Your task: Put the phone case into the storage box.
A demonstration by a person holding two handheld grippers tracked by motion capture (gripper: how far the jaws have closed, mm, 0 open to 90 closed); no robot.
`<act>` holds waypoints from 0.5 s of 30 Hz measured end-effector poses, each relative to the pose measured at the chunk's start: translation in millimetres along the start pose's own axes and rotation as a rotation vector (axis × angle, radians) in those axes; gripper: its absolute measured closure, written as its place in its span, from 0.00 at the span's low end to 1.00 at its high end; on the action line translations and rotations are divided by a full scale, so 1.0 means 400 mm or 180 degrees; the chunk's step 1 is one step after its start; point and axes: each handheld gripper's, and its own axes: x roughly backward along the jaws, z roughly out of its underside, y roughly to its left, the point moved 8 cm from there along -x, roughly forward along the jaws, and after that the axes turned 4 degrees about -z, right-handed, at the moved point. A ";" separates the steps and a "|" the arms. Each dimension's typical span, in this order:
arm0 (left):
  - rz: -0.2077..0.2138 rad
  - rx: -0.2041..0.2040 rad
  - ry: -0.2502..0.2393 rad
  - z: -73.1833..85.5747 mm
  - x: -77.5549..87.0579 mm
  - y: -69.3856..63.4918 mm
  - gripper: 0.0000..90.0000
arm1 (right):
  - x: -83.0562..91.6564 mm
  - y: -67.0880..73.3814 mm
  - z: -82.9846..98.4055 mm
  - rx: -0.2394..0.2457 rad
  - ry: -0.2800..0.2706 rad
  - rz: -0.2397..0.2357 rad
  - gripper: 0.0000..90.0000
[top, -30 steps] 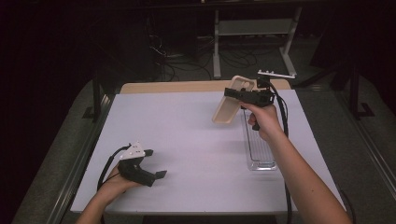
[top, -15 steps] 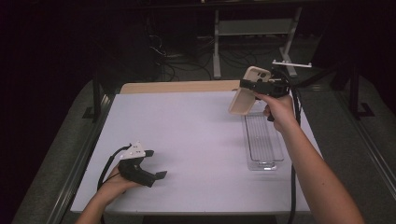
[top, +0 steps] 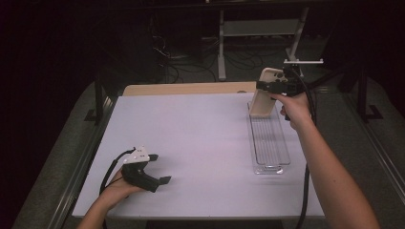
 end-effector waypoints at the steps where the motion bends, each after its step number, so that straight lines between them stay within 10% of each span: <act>1: 0.0002 -0.0011 -0.0002 0.000 -0.001 0.000 0.01 | -0.004 -0.007 0.001 0.0017 0.0024 0.0046 0.14; 15: 0.0013 -0.0078 0.0060 0.005 -0.001 -0.004 0.01 | -0.097 -0.066 0.048 0.0227 0.0489 0.0350 0.14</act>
